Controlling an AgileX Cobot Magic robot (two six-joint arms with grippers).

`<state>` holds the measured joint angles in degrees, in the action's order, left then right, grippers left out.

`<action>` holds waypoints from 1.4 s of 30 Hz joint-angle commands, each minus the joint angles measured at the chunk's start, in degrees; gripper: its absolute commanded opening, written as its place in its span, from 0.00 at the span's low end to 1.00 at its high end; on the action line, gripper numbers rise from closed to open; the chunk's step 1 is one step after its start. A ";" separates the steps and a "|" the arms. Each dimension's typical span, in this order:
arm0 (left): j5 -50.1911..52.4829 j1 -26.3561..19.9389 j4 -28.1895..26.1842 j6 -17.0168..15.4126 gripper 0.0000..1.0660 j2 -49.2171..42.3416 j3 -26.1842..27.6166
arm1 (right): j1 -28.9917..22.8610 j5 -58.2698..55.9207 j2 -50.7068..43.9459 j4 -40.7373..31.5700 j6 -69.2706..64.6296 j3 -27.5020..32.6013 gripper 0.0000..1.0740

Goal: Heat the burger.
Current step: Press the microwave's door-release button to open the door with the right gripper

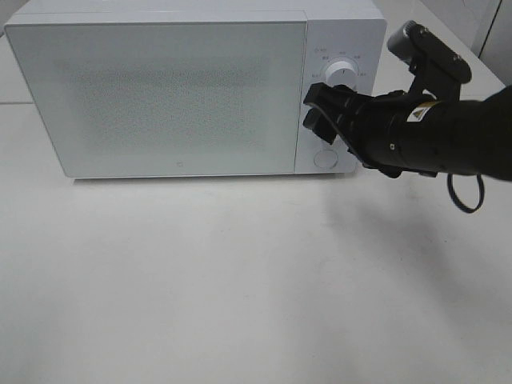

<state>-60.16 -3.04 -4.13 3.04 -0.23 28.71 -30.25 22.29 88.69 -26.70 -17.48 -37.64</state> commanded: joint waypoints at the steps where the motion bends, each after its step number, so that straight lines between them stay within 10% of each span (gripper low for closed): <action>1: 0.80 -0.06 -0.17 -0.11 0.94 -1.38 -0.23 | 4.07 -18.56 -3.67 5.96 13.24 -4.01 0.67; 14: 0.80 -0.06 -0.17 -0.11 0.94 -1.38 -0.23 | 6.36 -52.54 -12.26 27.22 15.87 -11.29 0.67; 42: 0.80 -0.06 -0.17 -0.11 0.94 -1.38 -0.23 | 9.17 -77.52 -53.23 29.56 15.81 -5.90 0.67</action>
<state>-60.16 -3.04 -4.13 3.04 -0.23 28.71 -21.26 -54.72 35.98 2.29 -2.41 -43.89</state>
